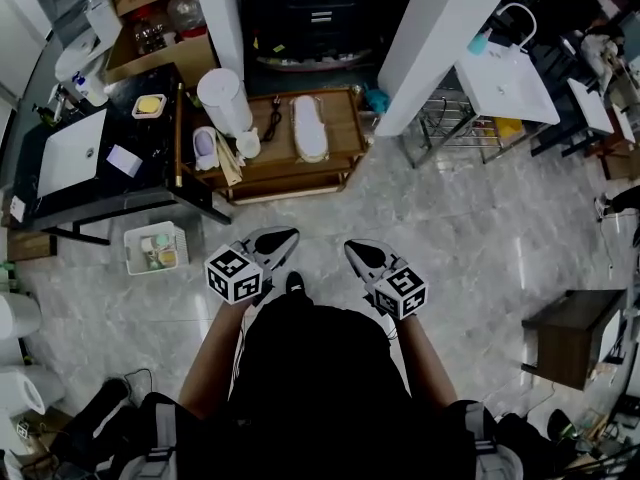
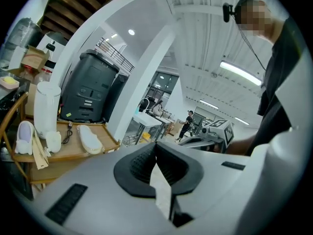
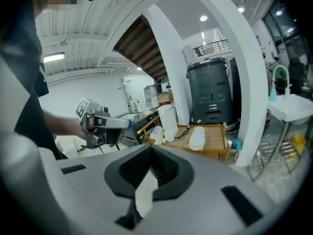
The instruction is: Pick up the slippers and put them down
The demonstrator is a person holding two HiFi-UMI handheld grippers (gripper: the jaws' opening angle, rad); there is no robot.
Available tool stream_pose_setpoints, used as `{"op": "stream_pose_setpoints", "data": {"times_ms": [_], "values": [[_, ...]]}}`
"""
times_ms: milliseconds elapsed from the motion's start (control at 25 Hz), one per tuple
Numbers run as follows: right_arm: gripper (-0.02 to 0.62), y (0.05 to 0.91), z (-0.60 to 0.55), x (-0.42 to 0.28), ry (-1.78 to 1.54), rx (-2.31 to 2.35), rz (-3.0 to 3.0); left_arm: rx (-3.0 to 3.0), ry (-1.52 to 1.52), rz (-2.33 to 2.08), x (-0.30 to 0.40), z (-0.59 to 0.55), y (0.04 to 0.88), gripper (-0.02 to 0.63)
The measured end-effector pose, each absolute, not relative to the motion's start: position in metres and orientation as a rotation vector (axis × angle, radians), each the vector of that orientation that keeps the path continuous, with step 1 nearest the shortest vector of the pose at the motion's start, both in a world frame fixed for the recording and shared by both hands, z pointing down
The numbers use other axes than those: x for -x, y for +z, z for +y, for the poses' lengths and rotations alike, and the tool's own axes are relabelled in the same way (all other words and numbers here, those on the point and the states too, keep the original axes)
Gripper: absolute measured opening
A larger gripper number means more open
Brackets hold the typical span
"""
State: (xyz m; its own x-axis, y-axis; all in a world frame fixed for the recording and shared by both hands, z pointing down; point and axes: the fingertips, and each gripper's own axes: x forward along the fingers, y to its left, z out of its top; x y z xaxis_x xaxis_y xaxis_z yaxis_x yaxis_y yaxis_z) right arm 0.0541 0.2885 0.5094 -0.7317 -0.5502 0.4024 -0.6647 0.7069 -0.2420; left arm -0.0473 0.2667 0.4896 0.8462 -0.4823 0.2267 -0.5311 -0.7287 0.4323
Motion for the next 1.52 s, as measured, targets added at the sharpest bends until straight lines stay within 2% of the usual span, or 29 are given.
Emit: {"op": "stream_pose_setpoints", "data": {"times_ms": [600, 1520], "values": [[0.008, 0.522, 0.247, -0.056, 0.652, -1.024, -2.605, -2.499, 0.203, -0.703, 0.050, 0.226, 0.499, 0.011], [0.008, 0.526, 0.112, -0.101, 0.558, -0.605, -2.687, -2.366, 0.129, -1.067, 0.007, 0.125, 0.491, 0.011]]}}
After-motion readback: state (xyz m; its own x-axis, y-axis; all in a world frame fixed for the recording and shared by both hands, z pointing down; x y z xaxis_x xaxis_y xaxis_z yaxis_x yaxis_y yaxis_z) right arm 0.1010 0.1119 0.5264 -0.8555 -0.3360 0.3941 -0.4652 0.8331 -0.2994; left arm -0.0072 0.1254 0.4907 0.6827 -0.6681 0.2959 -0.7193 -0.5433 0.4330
